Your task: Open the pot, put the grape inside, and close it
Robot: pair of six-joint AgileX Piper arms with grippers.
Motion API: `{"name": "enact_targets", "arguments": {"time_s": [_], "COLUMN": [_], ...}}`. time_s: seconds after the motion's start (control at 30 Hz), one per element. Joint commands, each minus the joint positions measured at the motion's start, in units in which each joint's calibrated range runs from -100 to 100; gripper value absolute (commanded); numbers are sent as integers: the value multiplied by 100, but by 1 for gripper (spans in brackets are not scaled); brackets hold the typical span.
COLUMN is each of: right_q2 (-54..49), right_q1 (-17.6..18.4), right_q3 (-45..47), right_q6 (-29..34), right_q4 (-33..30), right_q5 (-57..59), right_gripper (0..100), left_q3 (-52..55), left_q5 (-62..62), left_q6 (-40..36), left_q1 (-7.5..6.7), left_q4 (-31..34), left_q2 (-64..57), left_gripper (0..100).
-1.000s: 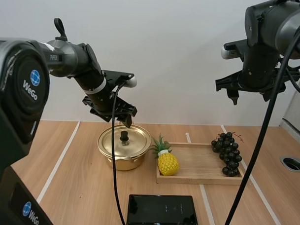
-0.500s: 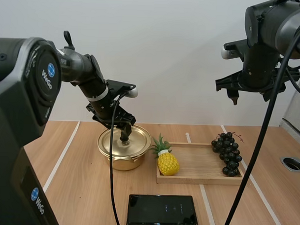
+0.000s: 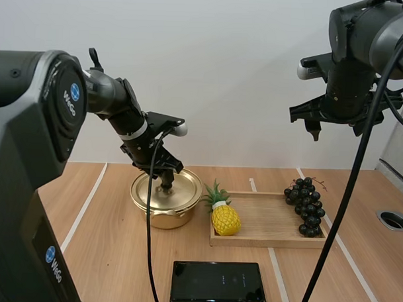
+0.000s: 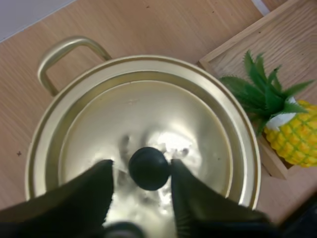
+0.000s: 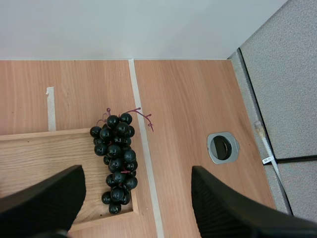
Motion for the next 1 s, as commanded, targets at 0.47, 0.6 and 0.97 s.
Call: {"name": "enact_targets", "arguments": {"time_s": [0.47,0.6,0.97], "right_q2": [-48,-48,-48], "right_q1": [-22,-22,-22], "right_q3": [25,25,25], "right_q6": [-31,-12,-1], "right_q4": [-74,-74,-74], "right_q5": [3,3,-5], "right_gripper": [100,100,100], "left_q3": [-28,-101,-700], "left_q5": [-144,-281,-583], "left_q6": [-231,-231,-420], "left_q1": [1,1,9], "left_q4": [-518,-630,-604], "left_q2": [-226,-543,-1802], "left_gripper": [1,1,1]}}
